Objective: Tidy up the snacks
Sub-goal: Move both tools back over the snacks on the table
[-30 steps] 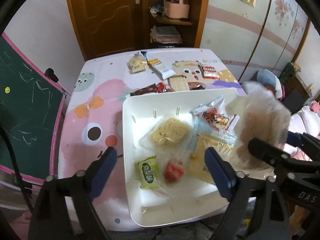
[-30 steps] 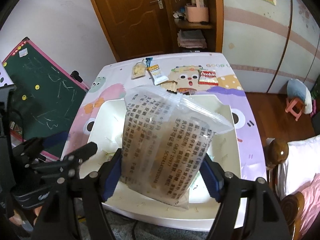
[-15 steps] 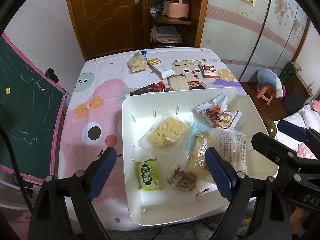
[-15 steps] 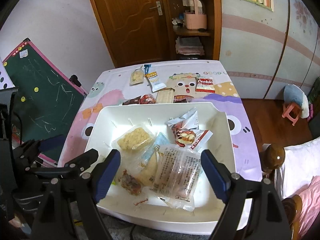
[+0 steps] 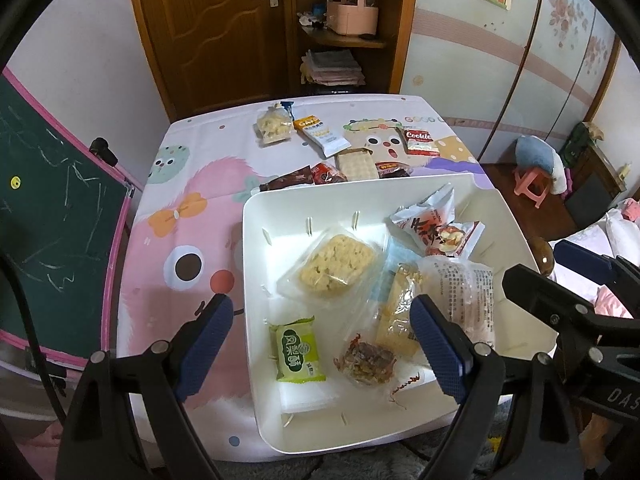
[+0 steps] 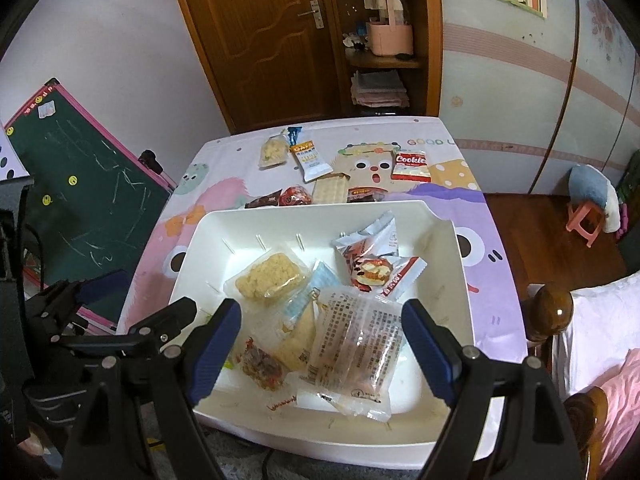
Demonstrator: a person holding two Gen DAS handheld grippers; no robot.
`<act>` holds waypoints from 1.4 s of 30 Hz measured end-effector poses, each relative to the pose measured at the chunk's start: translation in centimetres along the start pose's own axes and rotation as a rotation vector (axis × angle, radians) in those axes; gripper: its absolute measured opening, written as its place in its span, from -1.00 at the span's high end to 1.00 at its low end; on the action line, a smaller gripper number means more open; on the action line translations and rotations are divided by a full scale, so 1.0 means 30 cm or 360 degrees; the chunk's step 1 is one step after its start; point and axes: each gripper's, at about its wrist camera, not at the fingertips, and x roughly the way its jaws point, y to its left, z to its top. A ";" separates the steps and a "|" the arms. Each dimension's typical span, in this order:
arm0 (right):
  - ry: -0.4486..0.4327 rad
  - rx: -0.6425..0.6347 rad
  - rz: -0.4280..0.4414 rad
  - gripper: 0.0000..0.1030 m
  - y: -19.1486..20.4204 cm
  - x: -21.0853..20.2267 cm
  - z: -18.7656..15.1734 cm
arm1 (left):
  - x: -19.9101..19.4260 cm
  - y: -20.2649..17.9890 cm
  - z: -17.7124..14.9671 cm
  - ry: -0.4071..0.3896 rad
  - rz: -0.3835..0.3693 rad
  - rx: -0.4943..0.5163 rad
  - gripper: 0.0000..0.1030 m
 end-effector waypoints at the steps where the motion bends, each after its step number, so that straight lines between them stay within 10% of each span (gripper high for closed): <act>1: -0.0023 0.0005 0.0013 -0.61 -0.003 -0.003 0.000 | 0.003 -0.004 0.001 0.0000 0.0000 0.0003 -0.74; 13: -0.0292 -0.0137 -0.0117 -0.61 -0.044 -0.068 0.162 | -0.026 0.025 0.161 -0.0143 0.0085 0.0045 -0.74; 25: -0.0591 -0.0290 -0.0484 -0.61 -0.133 -0.150 0.602 | -0.158 0.109 0.642 -0.0466 0.0239 0.0064 -0.74; 35: -0.0419 -0.0213 -0.0424 -0.61 -0.284 0.064 0.903 | 0.079 0.229 1.026 -0.0426 0.0315 -0.0055 -0.74; 42: -0.0054 -0.0053 -0.0375 -0.61 -0.407 0.487 0.910 | 0.540 0.296 1.087 -0.0044 0.0241 -0.0137 -0.74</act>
